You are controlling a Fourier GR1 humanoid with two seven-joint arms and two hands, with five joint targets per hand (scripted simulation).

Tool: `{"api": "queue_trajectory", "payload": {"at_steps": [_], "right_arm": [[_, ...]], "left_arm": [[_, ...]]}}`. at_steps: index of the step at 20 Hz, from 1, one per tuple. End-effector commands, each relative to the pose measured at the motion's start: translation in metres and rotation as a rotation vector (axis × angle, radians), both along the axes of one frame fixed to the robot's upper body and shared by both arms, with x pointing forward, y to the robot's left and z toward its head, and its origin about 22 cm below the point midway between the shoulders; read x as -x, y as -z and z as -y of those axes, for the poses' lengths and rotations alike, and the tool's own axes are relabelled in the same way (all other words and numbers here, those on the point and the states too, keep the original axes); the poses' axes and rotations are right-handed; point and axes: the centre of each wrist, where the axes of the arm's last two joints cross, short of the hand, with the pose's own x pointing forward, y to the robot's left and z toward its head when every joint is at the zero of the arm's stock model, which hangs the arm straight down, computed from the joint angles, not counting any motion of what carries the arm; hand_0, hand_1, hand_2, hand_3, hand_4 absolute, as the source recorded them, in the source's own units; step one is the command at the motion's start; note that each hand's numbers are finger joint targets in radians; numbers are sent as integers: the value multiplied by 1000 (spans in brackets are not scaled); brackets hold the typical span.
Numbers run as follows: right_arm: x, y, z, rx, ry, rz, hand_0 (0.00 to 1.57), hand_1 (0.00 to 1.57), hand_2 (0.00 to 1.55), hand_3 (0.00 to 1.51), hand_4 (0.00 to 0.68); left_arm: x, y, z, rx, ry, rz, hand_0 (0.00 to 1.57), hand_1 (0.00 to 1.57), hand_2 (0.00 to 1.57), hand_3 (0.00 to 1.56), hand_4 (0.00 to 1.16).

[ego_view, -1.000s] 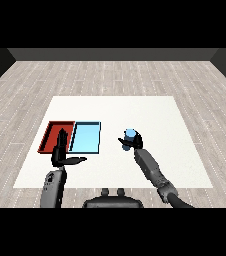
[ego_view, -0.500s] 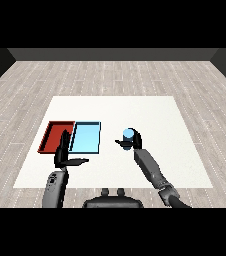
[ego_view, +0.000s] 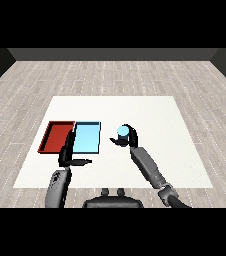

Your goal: Pick the blue can and put it in the blue box

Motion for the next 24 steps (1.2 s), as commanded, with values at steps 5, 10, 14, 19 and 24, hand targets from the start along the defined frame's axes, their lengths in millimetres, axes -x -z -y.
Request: {"api": "queue_trajectory", "payload": {"at_steps": [5, 10, 14, 19, 24], "right_arm": [[-2, -30, 7, 5, -51, 67, 1444, 1444, 1468, 1345, 556], [4, -49, 44, 22, -60, 80, 1444, 1444, 1468, 1345, 556], [35, -51, 36, -8, -66, 102, 1443, 1443, 1462, 1348, 562], [15, -48, 53, -9, -85, 102, 1469, 1469, 1466, 1377, 564], [22, -52, 37, 10, -84, 112, 1446, 1446, 1469, 1383, 562]], "left_arm": [[-9, -6, 32, 19, 45, -17, 0, 0, 0, 0, 0], [18, 6, 59, 18, 67, -20, 0, 0, 0, 0, 0], [-26, -13, 59, 47, 99, -15, 0, 0, 0, 0, 0], [-22, -18, 66, 92, 141, -47, 0, 0, 0, 0, 0], [-32, -23, 97, 83, 181, -38, 0, 0, 0, 0, 0]]}}
